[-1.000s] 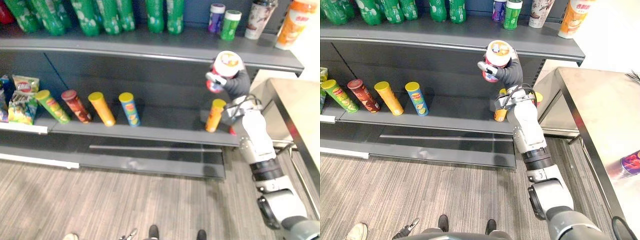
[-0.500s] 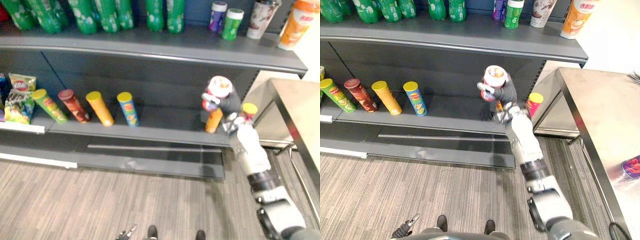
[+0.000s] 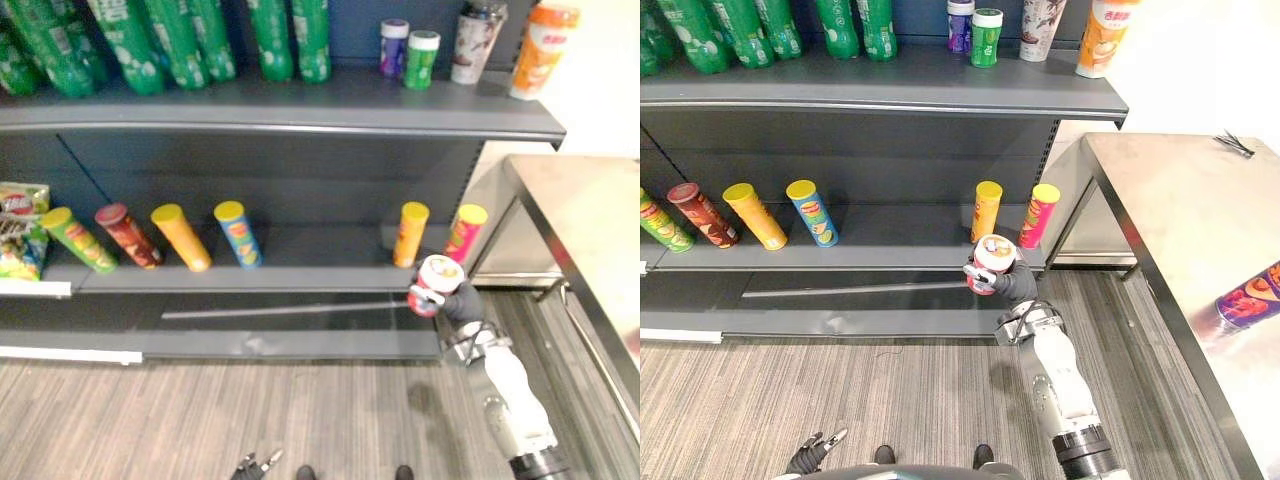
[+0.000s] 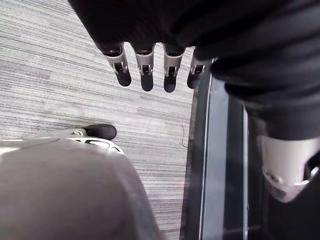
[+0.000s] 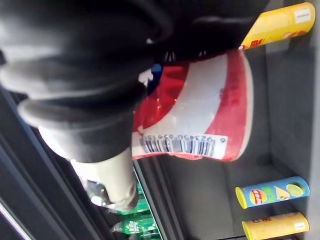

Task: Put the gum and the chips on the shelf.

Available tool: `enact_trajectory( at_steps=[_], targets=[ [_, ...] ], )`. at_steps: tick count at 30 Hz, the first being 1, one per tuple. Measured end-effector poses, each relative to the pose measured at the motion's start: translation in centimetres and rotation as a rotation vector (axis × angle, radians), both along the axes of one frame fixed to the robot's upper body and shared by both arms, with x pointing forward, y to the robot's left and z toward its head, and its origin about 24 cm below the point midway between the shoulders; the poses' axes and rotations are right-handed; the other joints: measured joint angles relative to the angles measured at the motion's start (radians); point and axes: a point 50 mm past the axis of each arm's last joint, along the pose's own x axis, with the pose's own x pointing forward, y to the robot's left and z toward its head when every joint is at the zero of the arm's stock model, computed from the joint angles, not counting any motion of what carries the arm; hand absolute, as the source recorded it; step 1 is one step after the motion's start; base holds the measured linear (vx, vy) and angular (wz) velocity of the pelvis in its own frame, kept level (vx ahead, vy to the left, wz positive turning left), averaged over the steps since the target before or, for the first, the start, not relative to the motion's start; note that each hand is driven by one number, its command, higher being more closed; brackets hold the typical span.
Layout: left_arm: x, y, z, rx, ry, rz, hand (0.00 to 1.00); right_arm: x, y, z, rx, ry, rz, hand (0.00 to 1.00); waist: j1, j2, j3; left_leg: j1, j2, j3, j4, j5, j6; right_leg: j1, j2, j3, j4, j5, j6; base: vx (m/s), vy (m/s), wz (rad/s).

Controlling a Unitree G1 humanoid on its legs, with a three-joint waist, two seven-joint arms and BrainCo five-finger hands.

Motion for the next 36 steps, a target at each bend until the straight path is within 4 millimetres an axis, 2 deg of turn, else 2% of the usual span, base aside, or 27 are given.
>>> enact_trajectory(
  at_steps=[8, 10, 13, 15, 18, 19, 20, 22, 23, 24, 25, 27, 30, 32, 33, 34, 36],
  targets=[
    [-1.1, -0.1, -0.2, -0.003, 0.027, 0.002, 0.00, -0.4, 0.0, -0.5, -0.030, 0.013, -0.005, 1.00, 0.002, 0.012, -0.005, -0.002, 0.001, -0.005, 0.004, 0.002, 0.004, 0.003, 0.000, -0.009, -0.004, 0.001, -0.004, 0.04, -0.003, 0.02],
    [-0.9, -0.2, -0.2, -0.005, 0.025, -0.005, 0.00, -0.4, 0.0, -0.5, -0.030, 0.014, -0.009, 1.00, 0.002, 0.018, -0.001, -0.003, 0.003, -0.010, 0.004, 0.002, 0.003, -0.012, -0.001, -0.012, 0.035, -0.021, -0.004, 0.02, -0.001, 0.07],
    [-0.7, -0.2, -0.2, 0.005, 0.028, -0.022, 0.00, -0.4, -0.4, -0.4, -0.030, 0.010, -0.027, 1.00, -0.006, 0.016, 0.002, -0.035, 0.003, -0.034, 0.046, -0.013, -0.003, -0.083, -0.016, -0.028, 0.183, -0.102, -0.010, 0.00, -0.014, 0.19],
    [-0.5, -0.1, -0.1, 0.013, 0.024, -0.018, 0.00, -0.4, -0.4, -0.2, -0.027, 0.000, -0.027, 1.00, -0.003, 0.012, 0.015, -0.076, 0.010, -0.043, 0.146, -0.062, -0.004, -0.124, -0.028, -0.027, 0.285, -0.159, -0.017, -0.01, -0.060, 0.13],
    [-0.6, -0.4, -0.2, 0.006, 0.027, -0.012, 0.00, -0.7, -0.5, -0.2, -0.025, -0.001, -0.032, 1.00, 0.001, 0.029, 0.042, -0.118, 0.051, -0.059, 0.339, -0.159, -0.002, -0.124, -0.016, -0.034, 0.389, -0.252, -0.039, 0.00, -0.115, 0.07],
    [-0.7, -0.4, -0.2, 0.003, 0.026, -0.005, 0.00, -0.9, -0.5, -0.2, -0.024, -0.004, -0.034, 1.00, 0.002, 0.031, 0.045, -0.130, 0.060, -0.058, 0.376, -0.166, 0.003, -0.120, -0.013, -0.038, 0.398, -0.262, -0.046, 0.02, -0.120, 0.13],
    [-0.5, -0.3, -0.2, -0.002, 0.016, 0.011, 0.00, -1.0, -0.6, -0.2, -0.021, -0.010, -0.041, 1.00, -0.001, 0.020, 0.060, -0.166, 0.070, -0.058, 0.481, -0.159, 0.015, -0.110, -0.016, -0.042, 0.419, -0.280, -0.055, 0.01, -0.105, 0.11],
    [-0.2, 0.0, 0.0, -0.018, -0.009, 0.058, 0.00, -1.1, -0.7, -0.3, -0.019, -0.003, -0.054, 1.00, 0.003, 0.008, 0.079, -0.213, 0.077, -0.078, 0.610, -0.122, 0.055, -0.087, -0.016, -0.041, 0.430, -0.292, -0.068, 0.01, -0.139, 0.03],
    [-0.6, 0.1, 0.0, -0.021, -0.004, 0.073, 0.00, -1.2, -0.8, -0.2, -0.016, -0.007, -0.061, 1.00, 0.003, 0.001, 0.083, -0.240, 0.078, -0.095, 0.661, -0.094, 0.058, -0.079, -0.020, -0.040, 0.429, -0.296, -0.075, 0.04, -0.123, 0.06],
    [-0.3, 0.1, 0.0, -0.020, -0.013, 0.070, 0.00, -1.3, -0.8, 0.2, -0.007, -0.023, -0.069, 1.00, 0.002, -0.013, 0.096, -0.283, 0.071, -0.111, 0.709, -0.093, 0.056, -0.069, -0.027, -0.036, 0.427, -0.300, -0.083, 0.09, -0.063, 0.01],
    [-0.3, 0.1, 0.0, -0.021, -0.013, 0.066, 0.00, -1.2, -1.0, 0.5, -0.002, -0.039, -0.081, 1.00, 0.004, -0.011, 0.097, -0.298, 0.060, -0.110, 0.685, -0.120, 0.048, -0.070, -0.035, -0.030, 0.427, -0.303, -0.087, 0.08, -0.035, -0.03],
    [-0.3, 0.0, 0.0, -0.023, -0.012, 0.062, 0.00, -1.2, -1.3, 0.6, 0.001, -0.041, -0.100, 1.00, 0.003, -0.007, 0.101, -0.305, 0.039, -0.107, 0.580, -0.131, 0.040, -0.067, -0.045, -0.023, 0.425, -0.307, -0.086, 0.13, 0.052, -0.07],
    [-0.6, -0.3, -0.1, -0.025, -0.001, 0.052, 0.00, -1.1, -1.5, 0.7, 0.000, -0.044, -0.111, 1.00, 0.005, 0.004, 0.098, -0.282, 0.021, -0.111, 0.324, -0.077, 0.007, -0.066, -0.041, 0.002, 0.425, -0.326, -0.062, 0.19, 0.142, -0.26],
    [-1.2, -0.8, -0.2, -0.033, 0.014, 0.052, 0.00, -0.9, -1.4, 0.9, -0.014, -0.053, -0.112, 1.00, 0.006, 0.028, 0.097, -0.246, 0.025, -0.121, 0.250, -0.030, -0.001, -0.052, -0.028, 0.033, 0.426, -0.344, -0.037, 0.25, 0.241, -0.59],
    [-1.4, -0.5, -0.2, -0.022, 0.021, 0.045, 0.00, -0.8, -1.1, 0.6, -0.024, -0.046, -0.113, 1.00, 0.009, 0.015, 0.092, -0.232, 0.011, -0.105, 0.271, -0.006, 0.004, -0.038, -0.044, 0.060, 0.418, -0.352, -0.018, 0.22, 0.222, -0.47],
    [-1.5, -0.3, -0.2, -0.012, 0.026, 0.039, 0.00, -0.9, -1.0, 0.6, -0.024, -0.043, -0.108, 1.00, 0.006, 0.000, 0.085, -0.232, -0.001, -0.095, 0.280, -0.023, 0.008, -0.033, -0.058, 0.066, 0.407, -0.348, -0.010, 0.29, 0.265, -0.43],
    [-0.6, 0.4, 0.1, 0.024, 0.013, -0.003, 0.00, -0.8, -1.0, 0.7, -0.022, -0.051, -0.110, 1.00, 0.004, -0.037, 0.067, -0.240, -0.040, -0.054, 0.315, -0.066, 0.043, -0.002, -0.104, 0.082, 0.325, -0.318, 0.038, 0.32, 0.250, -0.23]
  ],
)
